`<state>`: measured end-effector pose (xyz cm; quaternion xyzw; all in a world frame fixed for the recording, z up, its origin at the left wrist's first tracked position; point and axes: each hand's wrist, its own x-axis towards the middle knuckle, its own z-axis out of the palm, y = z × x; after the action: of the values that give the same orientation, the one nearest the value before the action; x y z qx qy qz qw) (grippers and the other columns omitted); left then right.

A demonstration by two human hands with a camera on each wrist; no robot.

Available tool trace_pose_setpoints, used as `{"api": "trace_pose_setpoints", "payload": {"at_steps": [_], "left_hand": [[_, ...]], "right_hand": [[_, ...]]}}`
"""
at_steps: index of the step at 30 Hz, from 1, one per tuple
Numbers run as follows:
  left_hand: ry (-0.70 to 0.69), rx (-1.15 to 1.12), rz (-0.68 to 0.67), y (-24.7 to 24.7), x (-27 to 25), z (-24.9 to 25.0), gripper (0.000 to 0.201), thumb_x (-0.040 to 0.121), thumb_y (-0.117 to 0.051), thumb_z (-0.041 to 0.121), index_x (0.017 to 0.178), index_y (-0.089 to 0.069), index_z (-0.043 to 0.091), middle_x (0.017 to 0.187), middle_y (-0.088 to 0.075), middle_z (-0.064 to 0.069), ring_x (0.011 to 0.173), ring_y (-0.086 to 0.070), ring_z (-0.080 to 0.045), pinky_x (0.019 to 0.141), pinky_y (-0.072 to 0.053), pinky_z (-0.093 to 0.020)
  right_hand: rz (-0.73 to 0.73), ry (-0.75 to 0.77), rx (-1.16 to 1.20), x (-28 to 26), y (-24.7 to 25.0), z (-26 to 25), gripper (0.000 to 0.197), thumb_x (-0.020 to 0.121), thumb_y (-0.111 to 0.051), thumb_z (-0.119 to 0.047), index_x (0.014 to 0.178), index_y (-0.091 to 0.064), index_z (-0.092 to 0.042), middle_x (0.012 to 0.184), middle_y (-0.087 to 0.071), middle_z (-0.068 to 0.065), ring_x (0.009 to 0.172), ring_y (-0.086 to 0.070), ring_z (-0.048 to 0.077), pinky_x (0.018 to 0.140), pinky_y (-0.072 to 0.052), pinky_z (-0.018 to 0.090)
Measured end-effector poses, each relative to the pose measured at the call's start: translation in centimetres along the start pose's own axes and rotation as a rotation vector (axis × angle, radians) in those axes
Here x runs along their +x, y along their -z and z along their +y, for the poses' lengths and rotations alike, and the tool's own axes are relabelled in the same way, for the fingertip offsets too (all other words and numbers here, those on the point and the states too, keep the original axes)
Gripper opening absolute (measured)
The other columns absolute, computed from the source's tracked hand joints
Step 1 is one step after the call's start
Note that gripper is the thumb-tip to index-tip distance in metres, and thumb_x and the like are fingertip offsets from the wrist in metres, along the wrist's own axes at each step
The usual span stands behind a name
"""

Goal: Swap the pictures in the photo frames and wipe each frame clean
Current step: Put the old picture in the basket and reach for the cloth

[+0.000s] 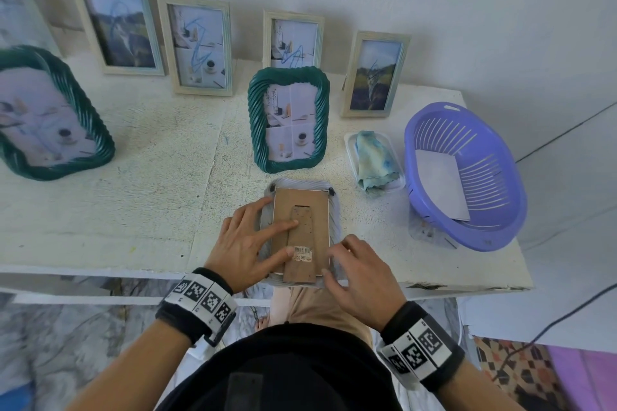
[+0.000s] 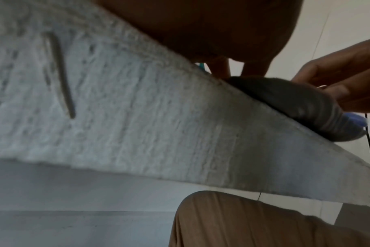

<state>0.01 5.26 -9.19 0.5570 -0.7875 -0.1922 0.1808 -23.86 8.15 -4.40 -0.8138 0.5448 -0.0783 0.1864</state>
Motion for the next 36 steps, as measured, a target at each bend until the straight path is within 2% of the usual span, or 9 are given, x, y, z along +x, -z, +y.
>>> {"api": "trace_pose_setpoints", "payload": {"at_steps": [3,6,8,15,21,25,28,32,36], "left_hand": [[-0.003,-0.071,0.001,0.1,0.1,-0.2,0.043,0.093,-0.036,0.058,0.135,-0.045,0.054,0.153,-0.028,0.002,0.131,-0.034,-0.022,0.1,-0.035,-0.043],[-0.022,-0.157,-0.009,0.8,0.2,-0.9,0.051,0.092,-0.042,0.048,0.142,-0.039,0.046,0.153,-0.027,-0.001,0.132,-0.035,-0.022,0.103,-0.037,-0.045],[-0.002,-0.189,0.002,1.4,0.0,-1.6,0.06,0.085,-0.048,0.045,0.144,-0.039,0.039,0.153,-0.027,-0.002,0.134,-0.034,-0.023,0.105,-0.038,-0.048],[-0.026,-0.103,-0.154,2.6,-1.2,-2.9,0.081,0.072,-0.053,0.055,0.148,-0.028,0.042,0.158,-0.015,0.002,0.143,-0.014,-0.016,0.108,-0.02,-0.038],[0.013,-0.068,-0.156,2.2,-1.2,-2.2,0.085,0.071,-0.047,0.059,0.15,-0.023,0.04,0.16,-0.008,0.003,0.146,-0.006,-0.015,0.111,-0.016,-0.04],[0.002,-0.067,-0.158,1.8,-1.3,-2.4,0.08,0.076,-0.046,0.063,0.15,-0.022,0.044,0.161,-0.003,0.005,0.147,0.001,-0.011,0.112,-0.011,-0.036],[-0.016,-0.063,-0.171,1.7,-1.4,-2.8,0.078,0.079,-0.044,0.072,0.15,-0.02,0.047,0.162,0.0,0.005,0.147,0.005,-0.009,0.111,-0.01,-0.035],[-0.012,-0.06,-0.168,1.6,-1.3,-2.8,0.081,0.078,-0.044,0.074,0.15,-0.018,0.047,0.162,0.001,0.005,0.144,0.008,-0.005,0.111,-0.009,-0.036],[-0.003,-0.037,-0.172,1.5,-1.3,-2.8,0.083,0.077,-0.042,0.078,0.15,-0.016,0.048,0.162,0.001,0.005,0.147,0.006,-0.01,0.111,-0.01,-0.037]], "right_hand": [[-0.006,0.088,-0.025,0.8,0.2,-0.6,0.031,0.087,-0.049,-0.039,0.109,-0.062,-0.022,0.107,-0.051,0.001,0.088,-0.047,0.016,0.068,-0.047,0.024],[-0.046,0.105,-0.061,1.4,-0.2,-0.6,0.034,0.087,-0.048,-0.042,0.109,-0.065,-0.022,0.107,-0.051,0.002,0.09,-0.047,0.018,0.07,-0.05,0.031],[-0.054,0.094,-0.057,1.5,-0.4,-0.6,0.034,0.088,-0.047,-0.042,0.108,-0.065,-0.021,0.106,-0.051,0.001,0.09,-0.047,0.018,0.07,-0.05,0.031],[-0.035,0.089,-0.019,1.6,-0.7,-0.5,0.034,0.089,-0.043,-0.04,0.105,-0.066,-0.02,0.105,-0.051,0.0,0.085,-0.049,0.016,0.068,-0.046,0.024],[-0.021,0.087,-0.011,1.7,-0.8,-0.5,0.031,0.088,-0.045,-0.038,0.102,-0.066,-0.02,0.104,-0.052,0.001,0.083,-0.049,0.016,0.066,-0.049,0.026],[-0.007,0.088,0.0,1.6,-0.9,-0.5,0.028,0.088,-0.047,-0.035,0.103,-0.066,-0.02,0.104,-0.052,0.0,0.082,-0.049,0.015,0.065,-0.048,0.025],[-0.007,0.087,0.002,1.6,-1.0,-0.5,0.029,0.088,-0.046,-0.036,0.103,-0.066,-0.021,0.105,-0.052,-0.001,0.083,-0.049,0.015,0.063,-0.047,0.023],[0.001,0.093,0.009,1.6,-1.0,-0.4,0.028,0.088,-0.046,-0.036,0.102,-0.066,-0.021,0.105,-0.052,-0.002,0.083,-0.048,0.014,0.062,-0.047,0.023],[-0.006,0.09,0.01,1.6,-1.0,-0.4,0.028,0.089,-0.046,-0.035,0.103,-0.065,-0.021,0.106,-0.052,-0.002,0.083,-0.048,0.014,0.062,-0.049,0.025]]}}
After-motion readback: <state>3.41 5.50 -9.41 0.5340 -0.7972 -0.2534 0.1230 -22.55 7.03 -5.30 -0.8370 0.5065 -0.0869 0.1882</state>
